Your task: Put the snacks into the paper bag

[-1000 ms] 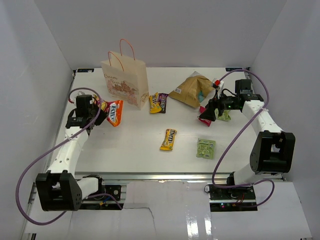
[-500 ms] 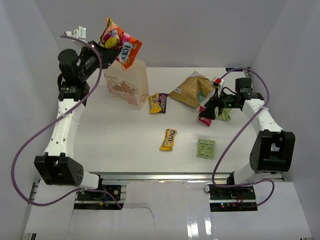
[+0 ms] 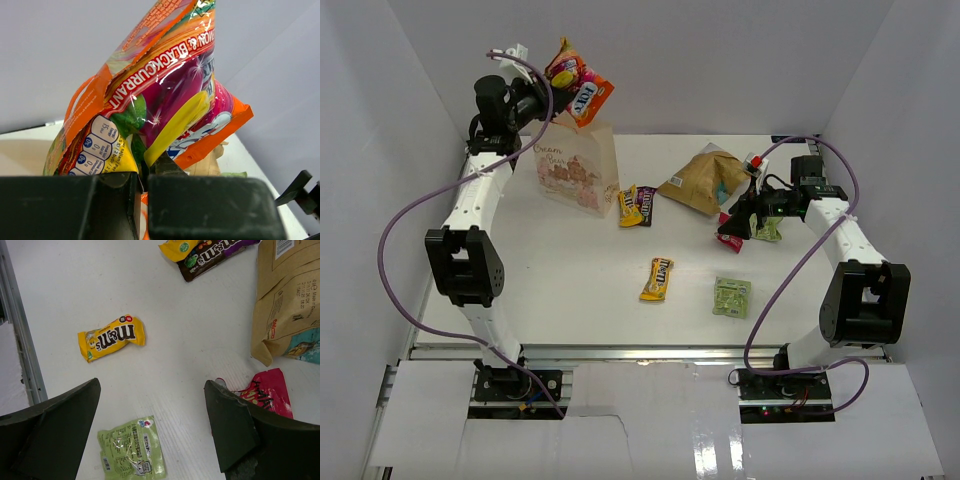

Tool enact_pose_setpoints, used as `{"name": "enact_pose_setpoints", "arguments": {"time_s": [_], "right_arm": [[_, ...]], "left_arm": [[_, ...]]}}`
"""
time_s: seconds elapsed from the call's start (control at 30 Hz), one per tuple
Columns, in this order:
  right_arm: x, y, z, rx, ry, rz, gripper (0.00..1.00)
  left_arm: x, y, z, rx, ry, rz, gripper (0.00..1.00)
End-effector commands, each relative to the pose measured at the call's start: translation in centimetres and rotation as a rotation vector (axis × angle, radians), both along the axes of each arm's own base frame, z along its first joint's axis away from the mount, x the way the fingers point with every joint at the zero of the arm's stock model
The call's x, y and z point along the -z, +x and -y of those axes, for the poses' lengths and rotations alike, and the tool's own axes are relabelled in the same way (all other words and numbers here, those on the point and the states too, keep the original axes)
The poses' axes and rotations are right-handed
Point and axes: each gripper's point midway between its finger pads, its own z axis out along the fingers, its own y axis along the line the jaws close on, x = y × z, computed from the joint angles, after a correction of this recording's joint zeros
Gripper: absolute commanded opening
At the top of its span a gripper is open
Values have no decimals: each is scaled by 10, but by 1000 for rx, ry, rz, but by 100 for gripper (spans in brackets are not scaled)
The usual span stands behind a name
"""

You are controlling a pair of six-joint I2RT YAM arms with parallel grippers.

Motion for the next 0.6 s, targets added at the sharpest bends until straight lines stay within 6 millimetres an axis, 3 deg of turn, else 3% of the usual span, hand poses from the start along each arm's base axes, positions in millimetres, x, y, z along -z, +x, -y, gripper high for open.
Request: {"name": "enact_pose_setpoints", "arguments": {"time_s": [0.0,0.27,0.37,0.57], "right_arm": [[-12,-4,-3,-18,12,40,90],[-13,3,-4,-20,24,29,90],[-14,3,-5,-21,27,26,90],[-13,1,-5,-24,35,21,90]], "left_arm": [[-47,-26,-5,-8,56,153,0],[-16,-21,-13,-44,114,102,0],[-17,-21,-15,-60,124,112,2],[-42,-28,-16,-67,142,201,8]]}}
